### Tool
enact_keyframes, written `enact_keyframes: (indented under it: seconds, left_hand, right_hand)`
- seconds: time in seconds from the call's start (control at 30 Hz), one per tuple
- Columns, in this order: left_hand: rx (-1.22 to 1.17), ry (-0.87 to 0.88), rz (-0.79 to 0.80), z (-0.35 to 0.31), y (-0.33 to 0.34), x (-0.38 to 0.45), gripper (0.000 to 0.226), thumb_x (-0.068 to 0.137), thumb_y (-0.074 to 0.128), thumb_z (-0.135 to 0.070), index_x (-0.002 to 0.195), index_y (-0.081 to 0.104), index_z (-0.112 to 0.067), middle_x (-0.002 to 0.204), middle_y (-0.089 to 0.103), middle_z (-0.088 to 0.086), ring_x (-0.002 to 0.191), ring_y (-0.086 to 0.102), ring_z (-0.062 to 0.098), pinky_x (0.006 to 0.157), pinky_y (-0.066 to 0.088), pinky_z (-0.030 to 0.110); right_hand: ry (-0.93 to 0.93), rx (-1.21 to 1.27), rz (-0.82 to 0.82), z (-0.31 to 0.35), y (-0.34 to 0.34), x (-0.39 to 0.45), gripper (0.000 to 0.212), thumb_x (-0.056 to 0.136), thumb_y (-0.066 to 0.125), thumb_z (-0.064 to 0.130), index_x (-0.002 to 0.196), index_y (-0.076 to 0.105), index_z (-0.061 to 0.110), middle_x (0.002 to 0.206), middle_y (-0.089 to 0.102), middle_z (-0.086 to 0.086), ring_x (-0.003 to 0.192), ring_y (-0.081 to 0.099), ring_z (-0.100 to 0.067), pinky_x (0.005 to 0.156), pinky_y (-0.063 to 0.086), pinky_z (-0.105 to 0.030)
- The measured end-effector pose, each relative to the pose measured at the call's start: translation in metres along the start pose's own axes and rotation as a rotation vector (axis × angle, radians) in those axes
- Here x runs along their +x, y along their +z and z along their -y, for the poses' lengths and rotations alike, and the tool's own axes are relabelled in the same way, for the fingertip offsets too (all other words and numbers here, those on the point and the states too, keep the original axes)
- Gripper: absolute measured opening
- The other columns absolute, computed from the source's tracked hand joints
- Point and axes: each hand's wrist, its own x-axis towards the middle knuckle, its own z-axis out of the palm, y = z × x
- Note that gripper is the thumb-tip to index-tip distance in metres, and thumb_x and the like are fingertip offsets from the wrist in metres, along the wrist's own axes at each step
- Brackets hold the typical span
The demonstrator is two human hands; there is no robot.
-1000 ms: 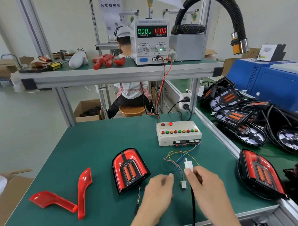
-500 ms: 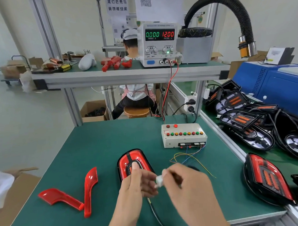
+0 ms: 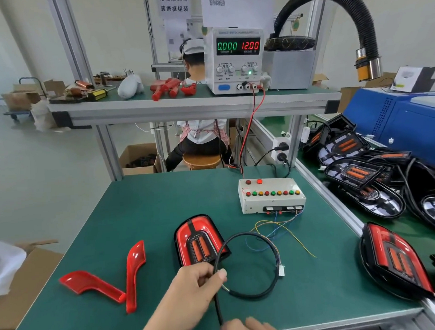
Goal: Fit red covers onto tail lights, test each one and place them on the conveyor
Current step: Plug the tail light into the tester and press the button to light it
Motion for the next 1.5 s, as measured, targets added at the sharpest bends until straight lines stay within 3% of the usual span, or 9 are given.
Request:
enact_keyframes:
  seconds: [0.1, 0.23, 0.33, 0.4, 0.77, 1.0, 1.13, 1.2, 1.5]
  left_hand:
    - [-0.024, -0.003, 0.028, 0.002, 0.009, 0.001, 0.031, 0.095, 0.067, -0.039, 0.078, 0.062, -0.014, 0.055, 0.055, -0.002, 0.045, 0.043, 0.016, 0.048, 0.037, 0.023]
    - [-0.110, -0.031, -0.041, -0.003, 0.025, 0.004, 0.024, 0.097, 0.067, -0.023, 0.077, 0.062, -0.011, 0.063, 0.070, 0.007, 0.047, 0.064, 0.022, 0.045, 0.043, 0.025]
    - [-0.144, -0.068, -0.107, -0.007, 0.040, 0.009, 0.023, 0.095, 0.070, -0.019, 0.081, 0.064, -0.003, 0.066, 0.073, 0.009, 0.050, 0.067, 0.023, 0.046, 0.047, 0.026]
    - [-0.175, -0.119, -0.124, -0.007, 0.049, 0.012, 0.028, 0.095, 0.071, -0.020, 0.079, 0.062, 0.001, 0.065, 0.073, 0.011, 0.049, 0.067, 0.024, 0.045, 0.047, 0.026]
    - [-0.608, -0.350, -0.153, -0.004, 0.086, 0.014, 0.012, 0.096, 0.067, -0.003, 0.089, 0.063, 0.005, 0.070, 0.074, 0.023, 0.052, 0.073, 0.028, 0.042, 0.052, 0.024]
    - [-0.549, -0.395, -0.093, 0.006, 0.081, 0.014, 0.012, 0.097, 0.065, -0.004, 0.096, 0.063, 0.008, 0.069, 0.073, 0.024, 0.051, 0.070, 0.031, 0.045, 0.055, 0.029]
    - [-0.451, -0.369, -0.024, 0.006, 0.078, 0.013, 0.014, 0.101, 0.058, -0.006, 0.097, 0.062, 0.008, 0.070, 0.072, 0.027, 0.051, 0.069, 0.032, 0.044, 0.052, 0.029]
    - [-0.360, -0.359, 0.006, 0.007, 0.076, 0.012, 0.020, 0.103, 0.055, -0.011, 0.095, 0.063, 0.006, 0.070, 0.072, 0.027, 0.049, 0.066, 0.030, 0.044, 0.049, 0.028]
    - [0.212, -0.306, 0.056, 0.012, 0.006, -0.007, 0.057, 0.097, 0.051, -0.062, 0.081, 0.072, -0.012, 0.066, 0.076, -0.004, 0.059, 0.071, 0.005, 0.058, 0.047, 0.013]
  right_hand:
    - [0.145, 0.166, 0.167, -0.003, 0.008, -0.018, 0.028, 0.067, 0.041, 0.025, 0.088, 0.055, 0.014, 0.041, 0.052, -0.010, 0.035, 0.049, -0.019, 0.058, 0.033, -0.042]
    - [-0.099, 0.095, -0.094, -0.084, 0.020, -0.027, 0.070, 0.101, 0.021, 0.023, 0.054, 0.073, 0.024, 0.050, 0.053, 0.001, 0.048, 0.048, -0.020, 0.040, 0.043, -0.018]
    - [-0.065, 0.049, -0.074, -0.125, 0.021, -0.006, 0.021, 0.077, 0.073, -0.001, 0.071, 0.079, 0.018, 0.075, 0.064, -0.007, 0.057, 0.056, -0.032, 0.045, 0.050, -0.032]
    - [0.074, 0.046, -0.017, -0.128, 0.027, 0.007, 0.040, 0.054, 0.086, -0.014, 0.077, 0.080, 0.018, 0.079, 0.060, -0.008, 0.064, 0.056, -0.033, 0.044, 0.048, -0.037]
    - [0.464, 0.483, 0.259, -0.107, 0.068, 0.024, 0.027, 0.095, 0.064, 0.020, 0.122, 0.063, 0.025, 0.105, 0.066, 0.011, 0.088, 0.064, -0.016, 0.083, 0.047, -0.033]
    - [0.729, 0.747, 0.234, -0.087, 0.082, 0.026, 0.039, 0.093, 0.064, 0.006, 0.125, 0.053, 0.026, 0.102, 0.063, 0.025, 0.081, 0.052, 0.031, 0.076, 0.033, 0.006]
    - [0.807, 0.805, 0.270, -0.079, 0.092, 0.031, 0.038, 0.093, 0.058, -0.001, 0.126, 0.062, 0.018, 0.119, 0.069, 0.008, 0.100, 0.069, -0.008, 0.096, 0.052, -0.031]
    - [0.855, 0.864, 0.285, -0.076, 0.094, 0.034, 0.039, 0.094, 0.057, -0.001, 0.126, 0.062, 0.020, 0.120, 0.069, 0.006, 0.096, 0.069, -0.005, 0.094, 0.055, -0.044]
    - [0.906, 0.999, 0.104, -0.076, 0.103, 0.025, 0.039, 0.090, 0.070, 0.010, 0.114, 0.066, 0.040, 0.105, 0.070, 0.029, 0.079, 0.068, -0.011, 0.086, 0.051, -0.030]
